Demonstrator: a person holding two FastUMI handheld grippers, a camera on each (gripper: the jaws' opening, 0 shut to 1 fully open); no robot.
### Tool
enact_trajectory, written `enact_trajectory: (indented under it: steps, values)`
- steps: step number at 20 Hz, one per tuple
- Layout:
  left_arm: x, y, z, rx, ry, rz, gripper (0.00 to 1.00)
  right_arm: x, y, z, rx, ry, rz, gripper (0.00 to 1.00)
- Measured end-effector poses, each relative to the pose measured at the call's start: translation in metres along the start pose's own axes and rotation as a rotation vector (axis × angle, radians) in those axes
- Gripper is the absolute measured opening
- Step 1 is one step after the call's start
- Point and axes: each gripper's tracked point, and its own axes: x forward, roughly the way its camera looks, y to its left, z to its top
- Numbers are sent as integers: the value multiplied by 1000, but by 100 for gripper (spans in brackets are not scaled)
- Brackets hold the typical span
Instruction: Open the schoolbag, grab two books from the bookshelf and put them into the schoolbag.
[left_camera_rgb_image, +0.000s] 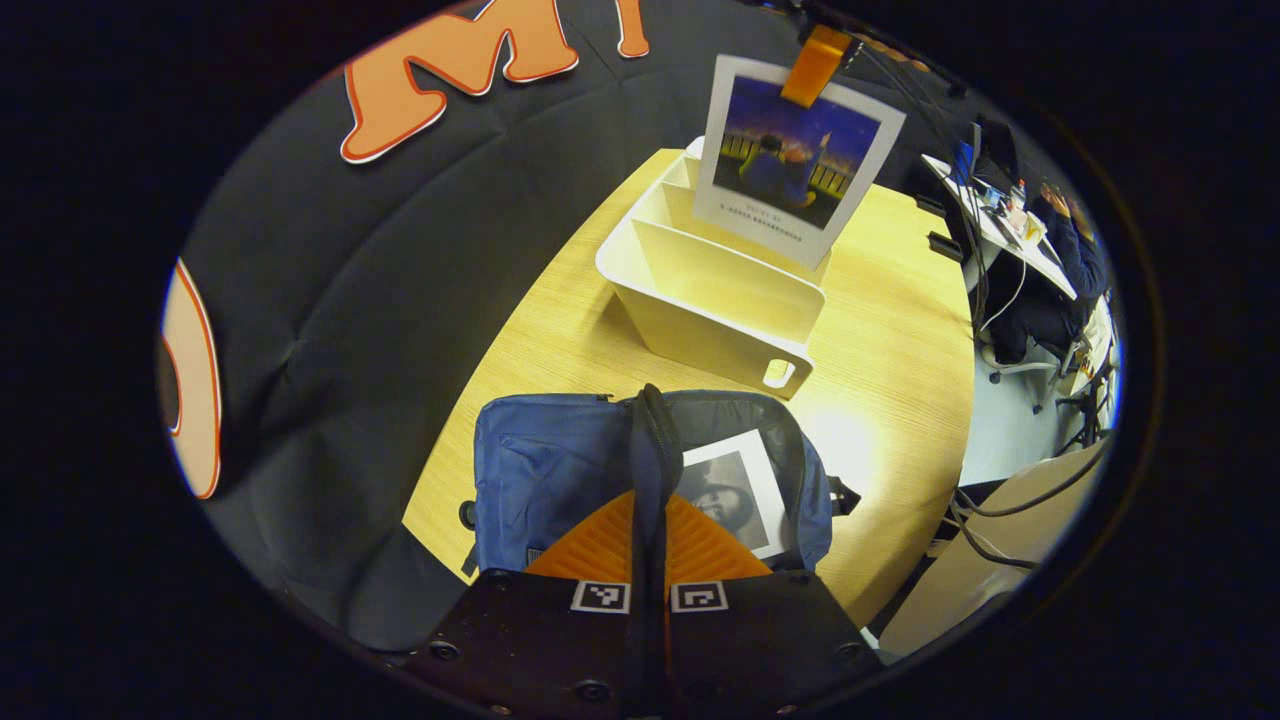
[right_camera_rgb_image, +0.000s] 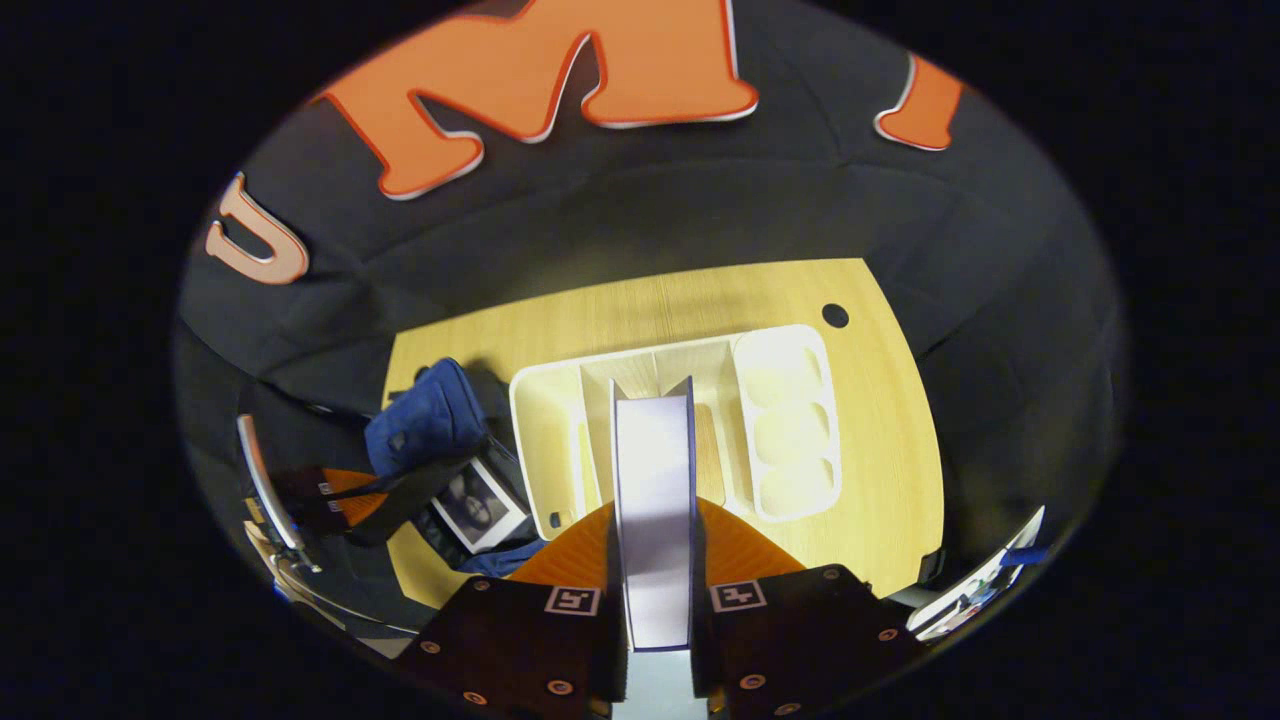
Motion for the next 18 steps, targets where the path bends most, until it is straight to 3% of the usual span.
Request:
enact_trajectory:
  steps: [3,6,10,13,16,17,18]
  values:
    - [-1,0,1,6,-3,-1,1,-52,-3,-9,27,-114,32,25]
    - [-1,1,0,4,-4,2,1,-95,9,-24,83,-233,126,25]
    - [-1,2,0,18,-2,13,1,-115,30,-70,193,-346,282,25]
    - [-2,4,1,31,0,24,1,-93,54,-101,343,-378,442,25]
    - [-5,5,2,49,2,29,1,-50,77,-145,455,-373,509,25]
    - [-5,5,3,51,2,32,8,-40,82,-162,500,-363,541,25]
    - [-4,5,2,50,4,33,1,-26,92,-174,540,-352,582,24]
